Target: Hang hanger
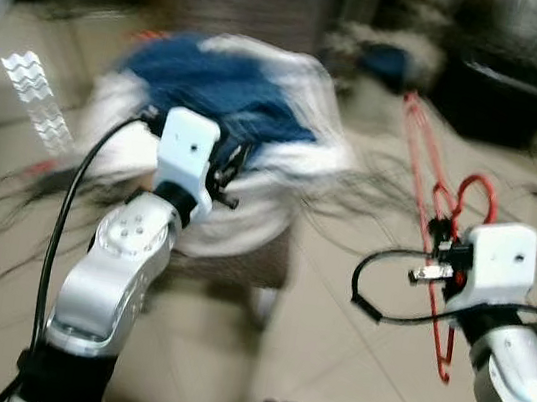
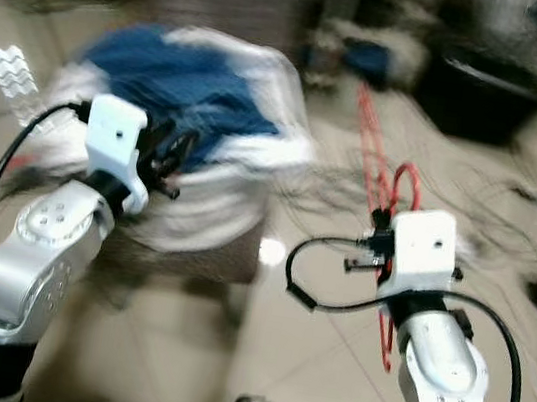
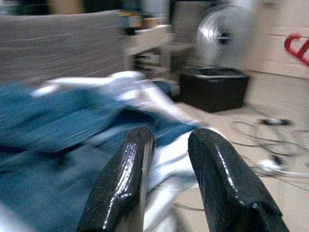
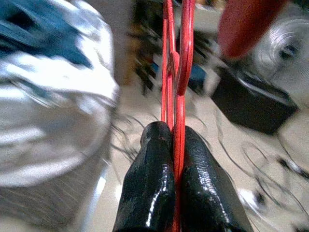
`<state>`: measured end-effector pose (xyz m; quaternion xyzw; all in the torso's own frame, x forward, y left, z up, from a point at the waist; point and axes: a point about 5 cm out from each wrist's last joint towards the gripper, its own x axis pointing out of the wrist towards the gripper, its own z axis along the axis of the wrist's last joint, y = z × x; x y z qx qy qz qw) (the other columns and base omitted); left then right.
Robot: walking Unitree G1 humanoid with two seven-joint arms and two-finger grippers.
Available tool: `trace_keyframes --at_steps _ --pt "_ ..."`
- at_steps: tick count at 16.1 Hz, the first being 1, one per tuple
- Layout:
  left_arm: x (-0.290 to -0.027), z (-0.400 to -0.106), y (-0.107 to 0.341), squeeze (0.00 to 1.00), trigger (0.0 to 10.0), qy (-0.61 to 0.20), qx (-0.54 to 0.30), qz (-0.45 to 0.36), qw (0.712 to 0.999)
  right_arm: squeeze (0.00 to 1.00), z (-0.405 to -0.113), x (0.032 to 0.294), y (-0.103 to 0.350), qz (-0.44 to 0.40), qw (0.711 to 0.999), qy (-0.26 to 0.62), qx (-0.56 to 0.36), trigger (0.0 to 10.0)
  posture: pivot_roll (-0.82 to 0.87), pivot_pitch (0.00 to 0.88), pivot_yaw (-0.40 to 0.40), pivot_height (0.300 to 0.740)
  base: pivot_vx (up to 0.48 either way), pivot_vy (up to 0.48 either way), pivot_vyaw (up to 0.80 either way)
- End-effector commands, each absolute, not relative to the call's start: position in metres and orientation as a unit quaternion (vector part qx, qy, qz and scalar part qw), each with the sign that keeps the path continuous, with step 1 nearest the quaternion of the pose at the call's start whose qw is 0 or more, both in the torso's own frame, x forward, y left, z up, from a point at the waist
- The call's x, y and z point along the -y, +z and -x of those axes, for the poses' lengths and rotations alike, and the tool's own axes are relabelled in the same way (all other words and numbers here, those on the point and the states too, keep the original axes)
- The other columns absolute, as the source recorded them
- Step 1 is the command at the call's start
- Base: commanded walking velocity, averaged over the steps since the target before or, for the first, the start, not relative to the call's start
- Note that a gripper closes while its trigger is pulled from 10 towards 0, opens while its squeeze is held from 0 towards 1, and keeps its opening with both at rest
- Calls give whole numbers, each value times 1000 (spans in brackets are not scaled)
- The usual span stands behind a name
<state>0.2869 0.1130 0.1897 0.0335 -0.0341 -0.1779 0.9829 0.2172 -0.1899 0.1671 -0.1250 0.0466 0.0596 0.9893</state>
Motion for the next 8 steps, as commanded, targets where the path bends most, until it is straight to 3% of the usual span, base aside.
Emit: trace_keyframes --at_steps 1,8 --pt "-112 -288 197 0 10000 -172 50 -34 983 0 -217 185 172 120 987 96 -39 10000 -157 125 10 740 428 0 0" --pt "-144 -294 197 0 10000 -64 22 -50 996 0 -213 166 180 124 972 197 -19 10000 -143 112 15 740 432 0 0"
